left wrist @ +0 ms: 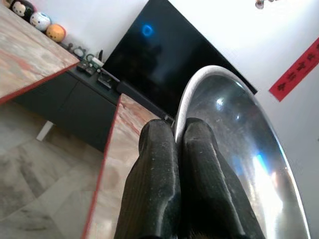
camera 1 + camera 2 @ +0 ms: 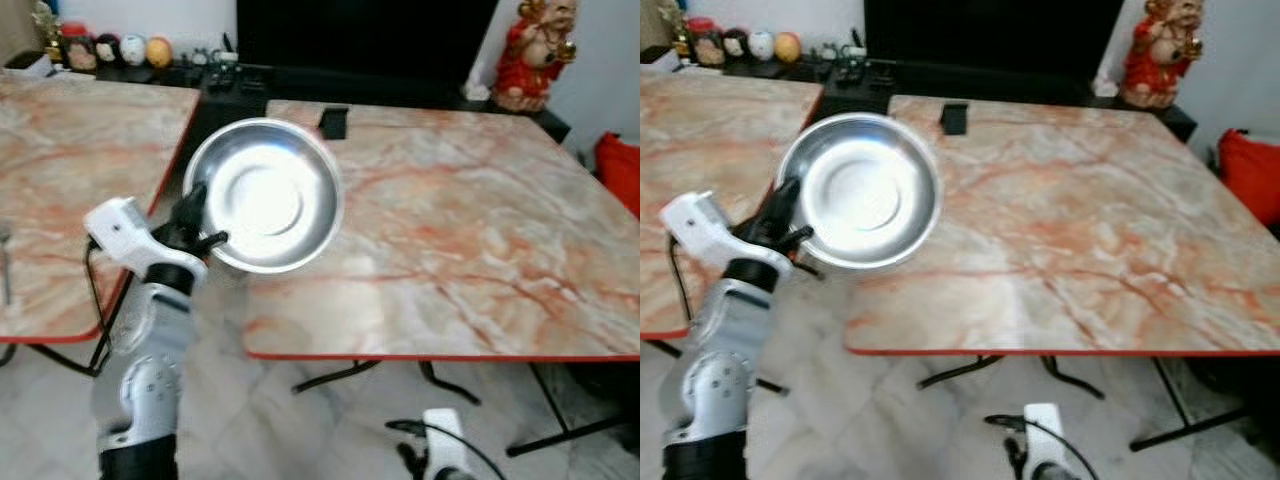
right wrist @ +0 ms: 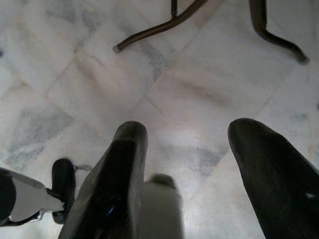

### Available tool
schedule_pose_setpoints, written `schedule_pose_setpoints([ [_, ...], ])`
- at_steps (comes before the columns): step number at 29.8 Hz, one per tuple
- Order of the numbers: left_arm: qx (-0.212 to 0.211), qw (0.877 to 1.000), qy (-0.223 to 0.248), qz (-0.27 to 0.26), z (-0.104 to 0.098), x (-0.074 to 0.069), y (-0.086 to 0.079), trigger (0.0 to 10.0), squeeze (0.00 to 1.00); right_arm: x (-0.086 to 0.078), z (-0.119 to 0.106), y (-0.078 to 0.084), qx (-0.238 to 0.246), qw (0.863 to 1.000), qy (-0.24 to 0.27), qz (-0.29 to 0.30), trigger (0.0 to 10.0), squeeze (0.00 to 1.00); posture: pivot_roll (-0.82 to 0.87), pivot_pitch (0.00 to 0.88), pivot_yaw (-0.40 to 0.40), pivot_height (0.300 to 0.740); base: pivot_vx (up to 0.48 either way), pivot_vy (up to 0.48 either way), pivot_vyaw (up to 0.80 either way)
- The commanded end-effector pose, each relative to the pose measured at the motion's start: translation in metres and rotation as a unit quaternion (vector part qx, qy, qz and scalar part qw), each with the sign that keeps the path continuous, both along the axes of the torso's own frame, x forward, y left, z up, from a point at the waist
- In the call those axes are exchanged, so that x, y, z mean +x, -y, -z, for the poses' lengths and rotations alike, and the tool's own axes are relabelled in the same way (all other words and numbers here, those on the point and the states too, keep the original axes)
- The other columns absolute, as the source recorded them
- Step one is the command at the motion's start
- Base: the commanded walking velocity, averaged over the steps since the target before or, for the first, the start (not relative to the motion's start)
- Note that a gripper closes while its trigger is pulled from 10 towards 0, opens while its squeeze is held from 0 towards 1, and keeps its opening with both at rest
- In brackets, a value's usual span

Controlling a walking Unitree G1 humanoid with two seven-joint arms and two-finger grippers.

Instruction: Setting the table

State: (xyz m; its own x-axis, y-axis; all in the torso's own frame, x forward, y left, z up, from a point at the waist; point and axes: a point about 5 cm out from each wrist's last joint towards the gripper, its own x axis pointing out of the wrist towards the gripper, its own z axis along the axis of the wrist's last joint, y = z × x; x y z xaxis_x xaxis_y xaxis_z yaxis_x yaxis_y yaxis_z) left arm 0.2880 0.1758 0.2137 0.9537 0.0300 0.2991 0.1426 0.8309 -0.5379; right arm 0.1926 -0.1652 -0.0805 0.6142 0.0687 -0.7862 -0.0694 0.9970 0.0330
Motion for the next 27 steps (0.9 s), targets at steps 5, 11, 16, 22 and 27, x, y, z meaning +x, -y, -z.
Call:
schedule_pose_setpoints([
  [5, 0.031, 0.999, -0.01, 0.017, 0.006, -0.004, 0.001, 10.0, 0.0, 0.001, -0.001, 0.01, -0.012, 1.0, 0.0, 0.008, 10.0, 0.0, -0.03, 0.0, -0.071, 0.719, 0.0, -0.48, 0.0],
  [11, 0.066, 0.998, -0.016, 0.0, 0.005, -0.008, -0.019, 10.0, 0.0, 0.001, -0.001, 0.011, -0.014, 1.0, 0.001, 0.007, 10.0, 0.0, -0.02, 0.0, -0.074, 0.719, 0.0, -0.48, 0.0],
  [16, 0.112, 0.993, -0.019, -0.016, 0.003, -0.009, -0.035, 10.0, 0.0, 0.001, -0.001, 0.012, -0.015, 1.0, 0.0, 0.004, 10.0, 0.0, -0.02, 0.0, -0.078, 0.719, 0.0, -0.48, 0.0],
  [22, 0.12, 0.992, -0.022, -0.02, 0.007, -0.009, -0.032, 10.0, 0.0, 0.001, -0.001, 0.012, -0.014, 1.0, 0.0, 0.003, 10.0, 0.0, -0.02, 0.0, -0.081, 0.719, 0.0, -0.48, 0.0],
  [27, 0.14, 0.99, -0.027, -0.005, 0.008, -0.009, -0.027, 10.0, 0.0, 0.0, -0.001, 0.013, -0.016, 1.0, 0.0, 0.003, 10.0, 0.0, -0.01, 0.0, -0.078, 0.719, 0.0, -0.48, 0.0],
])
